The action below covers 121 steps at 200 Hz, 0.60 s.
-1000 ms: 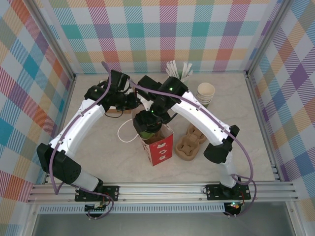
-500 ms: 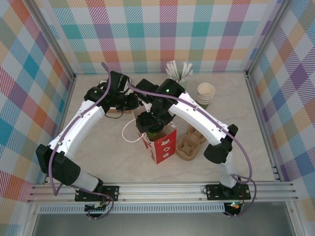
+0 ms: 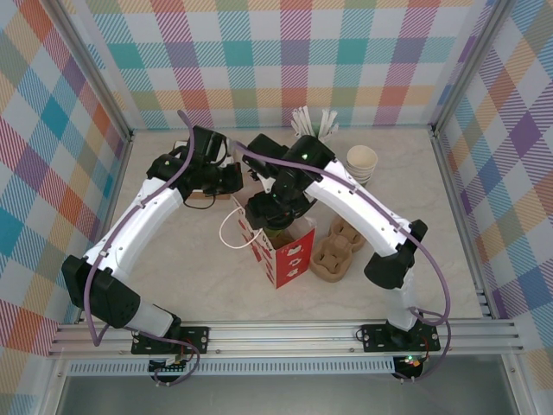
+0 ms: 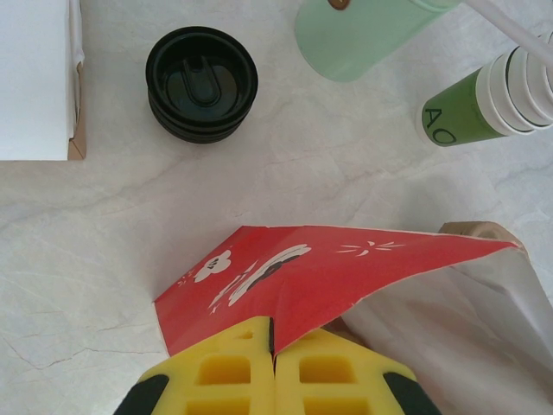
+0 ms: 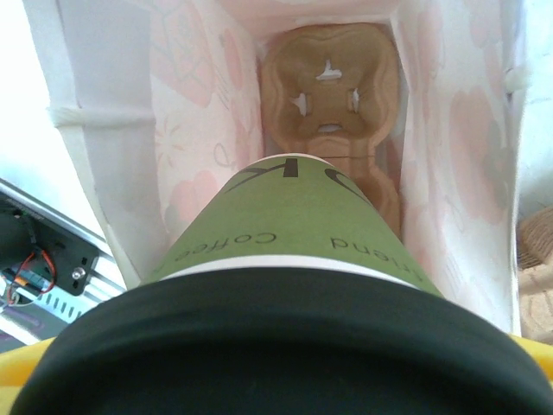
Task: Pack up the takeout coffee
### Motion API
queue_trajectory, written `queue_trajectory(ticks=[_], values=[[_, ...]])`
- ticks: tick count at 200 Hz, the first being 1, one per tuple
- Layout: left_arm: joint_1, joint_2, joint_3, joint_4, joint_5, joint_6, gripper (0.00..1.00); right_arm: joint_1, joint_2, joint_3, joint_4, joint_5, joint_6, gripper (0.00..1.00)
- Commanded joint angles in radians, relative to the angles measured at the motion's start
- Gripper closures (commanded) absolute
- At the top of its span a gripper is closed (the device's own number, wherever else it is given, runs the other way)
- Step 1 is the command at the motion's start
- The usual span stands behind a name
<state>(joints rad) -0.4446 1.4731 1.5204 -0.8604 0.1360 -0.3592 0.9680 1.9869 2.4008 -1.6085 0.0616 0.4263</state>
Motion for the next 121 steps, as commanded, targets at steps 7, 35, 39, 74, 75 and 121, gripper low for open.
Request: queue_trajectory(ticks=[7,35,39,74,75,121], values=[[-0.011,-0.025,-0.02,-0.009,0.02,0.002,0.97,-0.003,-0.002,0.084,-0.077,-0.071,-0.009,0.26],[-0.014,-0.026,-0.014,-0.011,0.024,-0.01,0.97,-0.002,0.028,0.127,-0.049,-0.091,0.0,0.26],[-0.015,-0.026,-0.014,-0.011,0.023,-0.012,0.97,-0.002,0.031,0.129,-0.041,-0.096,0.003,0.27],[-0.017,-0.026,-0.01,-0.012,0.023,-0.021,0.97,0.006,0.06,0.128,-0.005,-0.135,0.007,0.27],[-0.016,-0.026,-0.011,-0.012,0.023,-0.021,0.97,0.007,0.061,0.128,-0.005,-0.136,0.008,0.27],[-0.017,-0.025,-0.009,-0.015,0.018,-0.028,0.97,0.017,0.091,0.128,0.004,-0.157,0.014,0.27]])
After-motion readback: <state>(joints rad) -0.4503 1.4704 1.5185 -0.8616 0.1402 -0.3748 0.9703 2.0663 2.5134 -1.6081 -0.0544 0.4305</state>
